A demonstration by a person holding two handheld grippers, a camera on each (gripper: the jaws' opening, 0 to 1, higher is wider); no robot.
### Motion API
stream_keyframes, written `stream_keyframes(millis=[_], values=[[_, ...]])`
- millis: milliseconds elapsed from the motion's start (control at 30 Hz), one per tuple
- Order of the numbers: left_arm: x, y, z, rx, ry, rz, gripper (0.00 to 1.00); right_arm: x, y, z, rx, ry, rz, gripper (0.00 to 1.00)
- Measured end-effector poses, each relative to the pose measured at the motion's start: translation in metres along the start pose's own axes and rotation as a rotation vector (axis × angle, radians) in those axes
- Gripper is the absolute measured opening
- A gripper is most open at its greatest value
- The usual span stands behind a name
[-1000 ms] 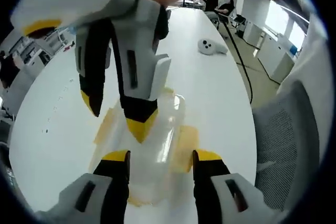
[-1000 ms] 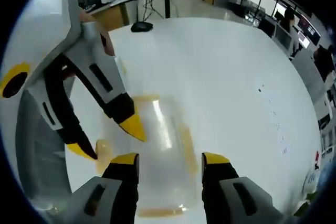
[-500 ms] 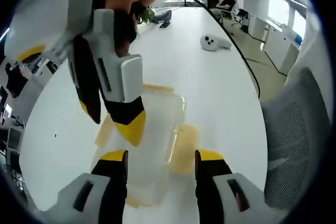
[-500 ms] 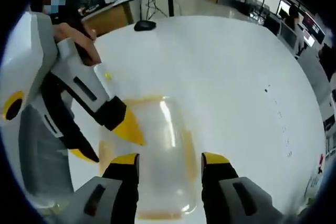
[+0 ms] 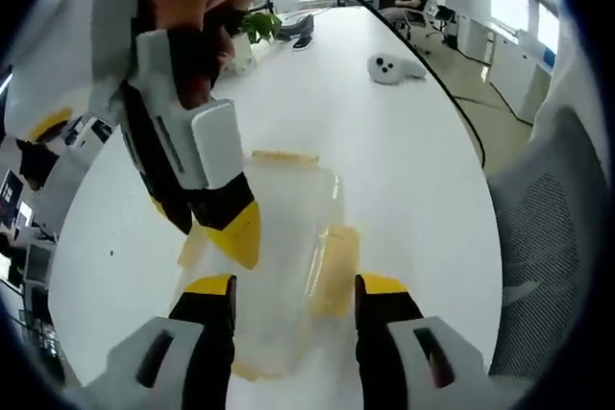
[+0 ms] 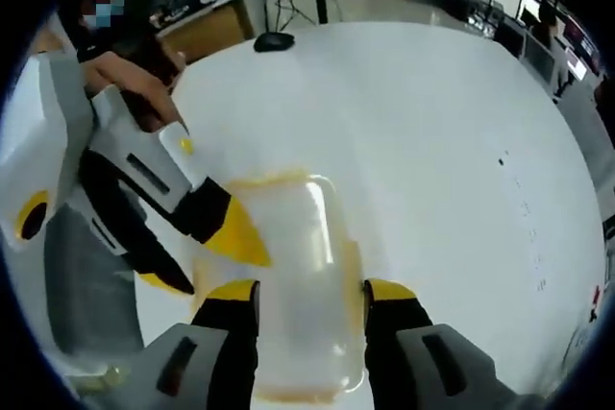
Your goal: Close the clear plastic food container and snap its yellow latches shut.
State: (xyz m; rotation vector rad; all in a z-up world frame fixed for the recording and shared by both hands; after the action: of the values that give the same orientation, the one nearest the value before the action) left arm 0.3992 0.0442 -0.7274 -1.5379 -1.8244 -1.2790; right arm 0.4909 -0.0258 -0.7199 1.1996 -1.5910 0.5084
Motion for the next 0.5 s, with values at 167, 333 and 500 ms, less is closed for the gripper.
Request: stream_keyframes(millis=[167,333,500], values=[[-0.0008,-0.0004,0.001,-0.02,-0.001,-0.022,0.49,-0.001,-0.0023,0.0005,-0.012,-0.003,-0.018,0.43],[-0.0005,-0.0012,0.0012,0.065,-0.014,-0.039,0.42,-0.0037,0.0004,-0.0008,-0.018,0.024,-0.027,0.43],[0.0001,0.003,0.0016,0.008,-0.003,-0.04,0.42,-0.0026,-0.0014,-0.0003,-0.006,0.02,-0.041,0.43]])
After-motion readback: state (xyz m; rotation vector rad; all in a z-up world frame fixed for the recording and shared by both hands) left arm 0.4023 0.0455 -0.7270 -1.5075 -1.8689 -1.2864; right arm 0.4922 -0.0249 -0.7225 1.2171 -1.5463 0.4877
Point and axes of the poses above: the point that each gripper's makers call its tool centre point, and the gripper's own axes: x roughly backward along the fingers, y roughly to its left, z roughly out of its underside, the point moved 8 cm from there along x, roughly backward along the fingers, and after that the axes turned 15 degrees about -x, right-handed, at the moved point
